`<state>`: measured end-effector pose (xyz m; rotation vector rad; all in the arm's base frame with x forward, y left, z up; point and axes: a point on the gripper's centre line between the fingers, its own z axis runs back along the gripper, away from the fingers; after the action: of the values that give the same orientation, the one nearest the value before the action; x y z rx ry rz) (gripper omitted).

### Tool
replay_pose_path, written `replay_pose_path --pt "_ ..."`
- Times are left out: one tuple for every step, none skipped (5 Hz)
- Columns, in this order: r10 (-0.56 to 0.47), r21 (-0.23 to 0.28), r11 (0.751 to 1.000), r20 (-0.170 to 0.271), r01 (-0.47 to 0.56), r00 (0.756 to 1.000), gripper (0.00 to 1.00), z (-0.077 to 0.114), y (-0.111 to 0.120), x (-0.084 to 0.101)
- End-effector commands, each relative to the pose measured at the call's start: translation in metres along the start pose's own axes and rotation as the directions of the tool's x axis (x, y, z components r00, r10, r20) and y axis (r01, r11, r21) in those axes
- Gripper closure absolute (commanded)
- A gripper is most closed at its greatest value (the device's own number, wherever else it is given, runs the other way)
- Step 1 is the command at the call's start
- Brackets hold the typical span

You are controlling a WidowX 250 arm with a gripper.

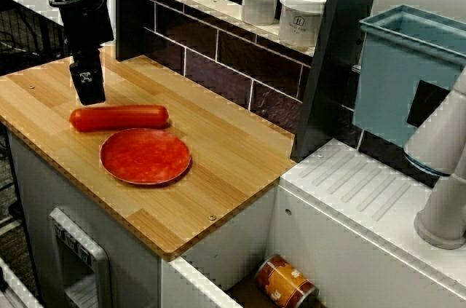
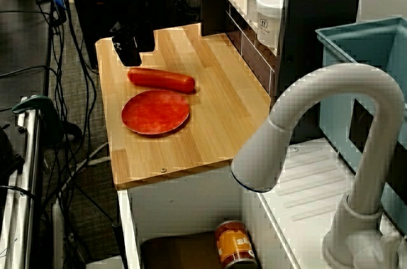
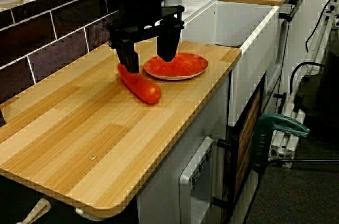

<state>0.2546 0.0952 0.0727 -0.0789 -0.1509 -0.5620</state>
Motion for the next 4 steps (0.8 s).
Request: replay_pose_path --pt "-0.046 0.079 0.996 0.031 0.043 0.998 0.00 0.002 -0.005 0.031" --pt "-0.025 0.098 0.995 0.030 0.022 0.999 0.00 -0.007 0.004 0.036" --pt "-0.009 0.099 0.995 0.017 0.008 1.000 0.00 -0.016 0.014 0.039" --pt "-0.009 0.106 0.994 0.007 0.009 1.000 0.00 -0.021 0.019 0.035"
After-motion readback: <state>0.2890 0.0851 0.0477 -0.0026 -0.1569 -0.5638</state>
